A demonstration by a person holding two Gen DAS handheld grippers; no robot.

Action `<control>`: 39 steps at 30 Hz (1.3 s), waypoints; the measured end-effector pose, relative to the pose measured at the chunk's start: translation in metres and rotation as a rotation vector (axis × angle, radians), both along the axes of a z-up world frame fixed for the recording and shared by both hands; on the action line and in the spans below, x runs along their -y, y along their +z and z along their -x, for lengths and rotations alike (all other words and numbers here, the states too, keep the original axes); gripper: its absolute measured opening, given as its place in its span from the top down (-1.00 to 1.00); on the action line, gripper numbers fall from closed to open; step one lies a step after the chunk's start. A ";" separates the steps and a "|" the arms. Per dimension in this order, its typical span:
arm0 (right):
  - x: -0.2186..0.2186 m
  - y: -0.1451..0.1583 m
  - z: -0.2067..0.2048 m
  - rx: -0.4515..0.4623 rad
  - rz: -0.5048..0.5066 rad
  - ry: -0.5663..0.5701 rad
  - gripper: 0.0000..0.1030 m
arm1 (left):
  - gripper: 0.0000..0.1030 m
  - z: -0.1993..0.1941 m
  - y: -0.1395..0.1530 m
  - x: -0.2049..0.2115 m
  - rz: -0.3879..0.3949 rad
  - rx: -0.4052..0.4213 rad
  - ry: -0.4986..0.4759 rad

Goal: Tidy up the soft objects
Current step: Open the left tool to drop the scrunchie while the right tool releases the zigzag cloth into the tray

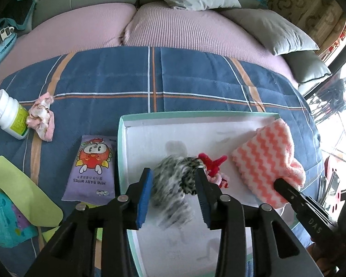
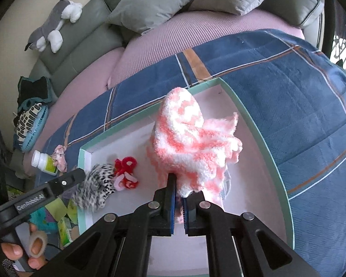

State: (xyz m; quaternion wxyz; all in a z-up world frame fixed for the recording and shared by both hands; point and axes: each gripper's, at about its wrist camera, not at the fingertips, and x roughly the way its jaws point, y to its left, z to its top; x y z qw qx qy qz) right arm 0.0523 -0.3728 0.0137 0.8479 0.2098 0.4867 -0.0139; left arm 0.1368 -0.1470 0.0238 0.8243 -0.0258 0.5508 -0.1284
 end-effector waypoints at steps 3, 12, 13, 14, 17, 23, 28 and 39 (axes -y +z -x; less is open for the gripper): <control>-0.003 0.000 -0.001 -0.014 0.023 0.008 0.86 | -0.04 0.000 0.003 0.001 -0.004 0.006 -0.007; -0.006 0.003 -0.001 -0.033 0.078 0.014 0.86 | -0.15 0.002 0.011 0.001 -0.038 0.040 -0.004; -0.007 0.003 -0.001 -0.037 0.088 0.013 0.86 | -0.15 0.002 0.011 0.000 -0.048 0.043 -0.002; -0.007 0.003 -0.001 -0.040 0.097 0.014 0.86 | -0.23 0.002 0.011 -0.001 -0.056 0.046 0.001; -0.009 0.001 -0.001 -0.064 0.150 0.010 0.61 | -0.67 0.002 0.012 -0.004 -0.082 0.072 0.016; -0.013 0.002 0.001 -0.084 0.217 0.017 0.19 | -0.87 0.001 0.014 -0.015 -0.118 0.113 0.054; -0.016 0.007 0.003 -0.075 0.261 0.019 -0.31 | -0.88 0.004 0.014 -0.027 -0.128 0.125 0.097; -0.026 0.016 0.009 -0.040 0.333 0.024 -1.00 | -0.88 0.017 0.034 -0.057 -0.166 0.217 0.176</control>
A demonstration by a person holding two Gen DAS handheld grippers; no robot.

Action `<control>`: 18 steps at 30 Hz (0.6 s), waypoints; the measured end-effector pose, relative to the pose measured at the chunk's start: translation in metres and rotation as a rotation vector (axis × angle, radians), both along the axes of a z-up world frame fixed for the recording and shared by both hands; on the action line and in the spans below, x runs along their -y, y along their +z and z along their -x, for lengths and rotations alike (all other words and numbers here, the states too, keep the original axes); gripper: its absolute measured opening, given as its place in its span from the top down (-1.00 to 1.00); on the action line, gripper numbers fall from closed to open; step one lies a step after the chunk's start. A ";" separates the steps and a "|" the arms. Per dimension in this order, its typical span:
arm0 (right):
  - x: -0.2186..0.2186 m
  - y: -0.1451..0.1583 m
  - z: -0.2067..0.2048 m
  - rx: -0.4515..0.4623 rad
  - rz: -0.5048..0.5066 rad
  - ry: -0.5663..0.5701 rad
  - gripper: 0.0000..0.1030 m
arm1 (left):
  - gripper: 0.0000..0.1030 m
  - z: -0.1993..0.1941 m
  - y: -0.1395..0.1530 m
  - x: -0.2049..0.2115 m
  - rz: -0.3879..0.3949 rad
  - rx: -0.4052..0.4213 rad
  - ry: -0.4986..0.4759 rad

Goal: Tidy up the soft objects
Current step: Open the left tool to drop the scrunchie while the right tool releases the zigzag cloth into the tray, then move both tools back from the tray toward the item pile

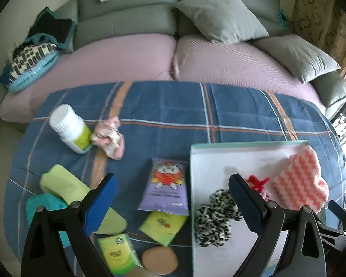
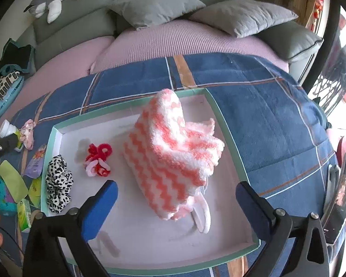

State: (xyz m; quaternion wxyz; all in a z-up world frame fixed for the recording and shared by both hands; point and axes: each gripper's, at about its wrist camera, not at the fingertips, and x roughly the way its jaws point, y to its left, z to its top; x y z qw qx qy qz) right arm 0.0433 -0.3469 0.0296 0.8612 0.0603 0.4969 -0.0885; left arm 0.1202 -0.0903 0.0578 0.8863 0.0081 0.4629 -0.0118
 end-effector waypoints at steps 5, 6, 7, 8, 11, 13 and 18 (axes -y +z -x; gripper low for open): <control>-0.006 0.006 0.000 0.013 0.003 0.009 -1.00 | -0.88 0.004 0.009 -0.013 0.002 0.018 0.023; -0.009 0.007 0.000 0.015 0.004 0.014 -1.00 | -0.88 0.005 0.010 -0.015 0.004 0.020 0.027; -0.010 0.008 -0.001 0.016 0.007 0.017 -1.00 | -0.88 0.005 0.011 -0.018 0.007 0.022 0.030; -0.012 0.008 -0.001 0.016 0.009 0.019 -1.00 | -0.88 0.006 0.012 -0.020 0.009 0.023 0.033; -0.018 0.011 -0.001 0.020 0.010 0.023 -1.00 | -0.88 0.008 0.015 -0.028 0.029 0.026 0.038; -0.020 0.014 0.000 0.026 0.014 0.025 -1.00 | -0.88 0.010 0.017 -0.033 0.046 0.031 0.035; -0.027 0.030 0.003 0.067 0.001 0.025 -1.00 | -0.88 0.013 0.032 -0.050 0.065 0.052 0.039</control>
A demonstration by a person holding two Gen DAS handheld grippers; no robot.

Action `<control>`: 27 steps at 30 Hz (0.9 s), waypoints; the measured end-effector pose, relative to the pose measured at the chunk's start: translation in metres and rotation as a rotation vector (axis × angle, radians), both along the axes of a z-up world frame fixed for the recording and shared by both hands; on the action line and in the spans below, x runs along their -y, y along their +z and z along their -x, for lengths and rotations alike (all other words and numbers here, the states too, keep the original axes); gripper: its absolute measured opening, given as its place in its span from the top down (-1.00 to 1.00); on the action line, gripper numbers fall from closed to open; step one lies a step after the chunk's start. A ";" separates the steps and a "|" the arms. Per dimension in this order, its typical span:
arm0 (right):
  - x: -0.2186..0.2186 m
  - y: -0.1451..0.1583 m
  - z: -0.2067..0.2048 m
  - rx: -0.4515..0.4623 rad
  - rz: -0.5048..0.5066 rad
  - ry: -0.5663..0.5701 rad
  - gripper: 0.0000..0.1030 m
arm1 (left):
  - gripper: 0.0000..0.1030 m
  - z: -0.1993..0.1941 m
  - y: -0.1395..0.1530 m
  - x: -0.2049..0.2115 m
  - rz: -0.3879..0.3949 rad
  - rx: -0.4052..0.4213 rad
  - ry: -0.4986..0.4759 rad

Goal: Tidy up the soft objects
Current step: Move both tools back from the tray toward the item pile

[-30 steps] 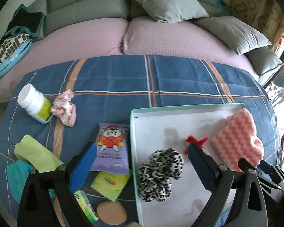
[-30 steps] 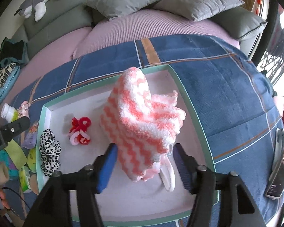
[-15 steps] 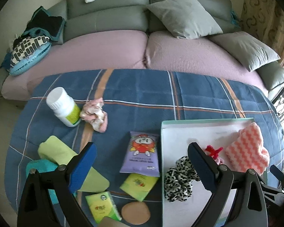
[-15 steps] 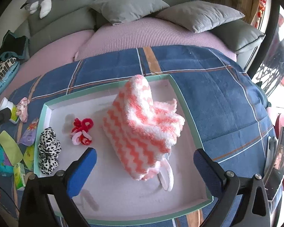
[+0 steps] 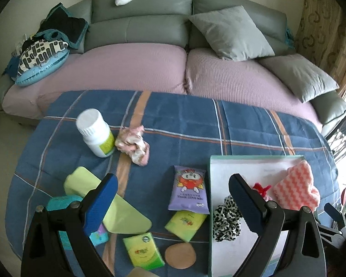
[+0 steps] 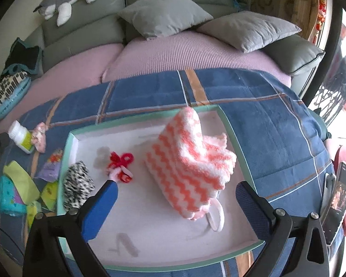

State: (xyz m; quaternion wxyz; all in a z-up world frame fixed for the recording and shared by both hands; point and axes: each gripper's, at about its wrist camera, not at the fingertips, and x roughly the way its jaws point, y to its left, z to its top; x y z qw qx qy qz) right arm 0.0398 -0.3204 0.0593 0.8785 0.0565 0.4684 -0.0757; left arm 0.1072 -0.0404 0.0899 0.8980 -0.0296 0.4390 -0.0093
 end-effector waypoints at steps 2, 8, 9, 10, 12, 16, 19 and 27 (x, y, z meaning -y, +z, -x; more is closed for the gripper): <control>-0.001 0.006 -0.001 0.017 -0.021 0.006 -1.00 | -0.88 0.002 0.009 -0.009 0.002 0.021 0.014; -0.027 0.028 -0.003 0.082 -0.040 0.059 -1.00 | -0.88 0.003 0.038 -0.042 -0.009 0.093 -0.007; -0.033 0.031 -0.004 0.091 -0.042 0.072 -1.00 | -0.88 0.003 0.042 -0.046 -0.015 0.104 -0.015; -0.037 0.032 -0.004 0.097 -0.048 0.083 -1.00 | -0.88 0.003 0.045 -0.051 -0.024 0.111 -0.019; -0.046 0.033 -0.006 0.101 -0.072 0.109 -1.00 | -0.88 0.003 0.051 -0.063 -0.049 0.121 -0.013; -0.069 0.033 -0.010 0.096 -0.105 0.166 -1.00 | -0.89 0.003 0.052 -0.088 -0.013 0.111 0.000; -0.085 0.033 -0.012 0.086 -0.093 0.204 -1.00 | -0.89 0.003 0.047 -0.107 -0.003 0.091 0.016; -0.133 0.022 -0.022 0.051 -0.128 0.329 -1.00 | -0.89 -0.007 0.025 -0.132 -0.002 -0.007 0.007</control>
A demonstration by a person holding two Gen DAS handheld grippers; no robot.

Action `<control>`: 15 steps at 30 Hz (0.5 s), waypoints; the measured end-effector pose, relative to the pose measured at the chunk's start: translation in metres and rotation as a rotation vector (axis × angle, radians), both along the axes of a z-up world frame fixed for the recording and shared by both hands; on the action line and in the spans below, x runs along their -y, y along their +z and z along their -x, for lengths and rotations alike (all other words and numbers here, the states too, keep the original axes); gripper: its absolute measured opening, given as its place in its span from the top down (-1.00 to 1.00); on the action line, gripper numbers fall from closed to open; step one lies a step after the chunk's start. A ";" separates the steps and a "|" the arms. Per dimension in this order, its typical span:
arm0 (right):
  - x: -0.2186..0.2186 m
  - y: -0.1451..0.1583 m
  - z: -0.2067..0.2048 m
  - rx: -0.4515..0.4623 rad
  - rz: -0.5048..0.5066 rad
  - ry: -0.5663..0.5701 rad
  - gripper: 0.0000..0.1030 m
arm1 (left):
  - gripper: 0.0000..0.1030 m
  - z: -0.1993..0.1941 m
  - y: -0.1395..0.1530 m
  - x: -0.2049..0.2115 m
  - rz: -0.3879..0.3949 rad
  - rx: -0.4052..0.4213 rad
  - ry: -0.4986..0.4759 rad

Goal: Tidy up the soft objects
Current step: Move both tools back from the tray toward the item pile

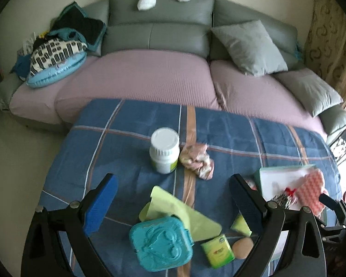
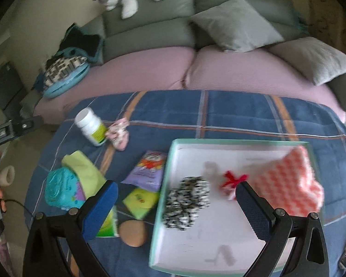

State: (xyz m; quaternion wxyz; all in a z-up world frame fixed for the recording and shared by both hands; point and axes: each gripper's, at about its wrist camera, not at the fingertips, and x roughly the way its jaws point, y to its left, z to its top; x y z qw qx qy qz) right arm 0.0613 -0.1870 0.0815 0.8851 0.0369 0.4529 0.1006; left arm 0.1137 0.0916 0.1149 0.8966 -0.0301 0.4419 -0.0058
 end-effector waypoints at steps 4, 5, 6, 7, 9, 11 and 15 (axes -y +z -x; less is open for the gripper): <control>-0.025 -0.016 -0.007 -0.043 -0.011 0.059 -0.97 | -0.89 -0.008 -0.014 -0.005 -0.027 -0.066 -0.018; -0.033 -0.021 -0.010 -0.056 -0.008 0.078 -0.94 | -0.89 -0.012 -0.021 -0.008 -0.024 -0.098 -0.021; -0.037 -0.025 -0.012 -0.064 -0.006 0.088 -0.90 | -0.89 -0.015 -0.025 -0.010 -0.027 -0.119 -0.020; -0.043 -0.030 -0.014 -0.075 -0.001 0.103 -0.90 | -0.89 -0.018 -0.031 -0.011 -0.035 -0.143 -0.022; -0.053 -0.039 -0.019 -0.093 0.019 0.125 -0.87 | -0.89 -0.023 -0.042 -0.013 -0.041 -0.181 -0.036; -0.060 -0.047 -0.024 -0.106 0.042 0.144 -0.80 | -0.89 -0.030 -0.054 -0.014 -0.035 -0.236 -0.059; -0.070 -0.057 -0.030 -0.126 0.080 0.165 -0.79 | -0.89 -0.048 -0.082 -0.016 -0.046 -0.370 -0.086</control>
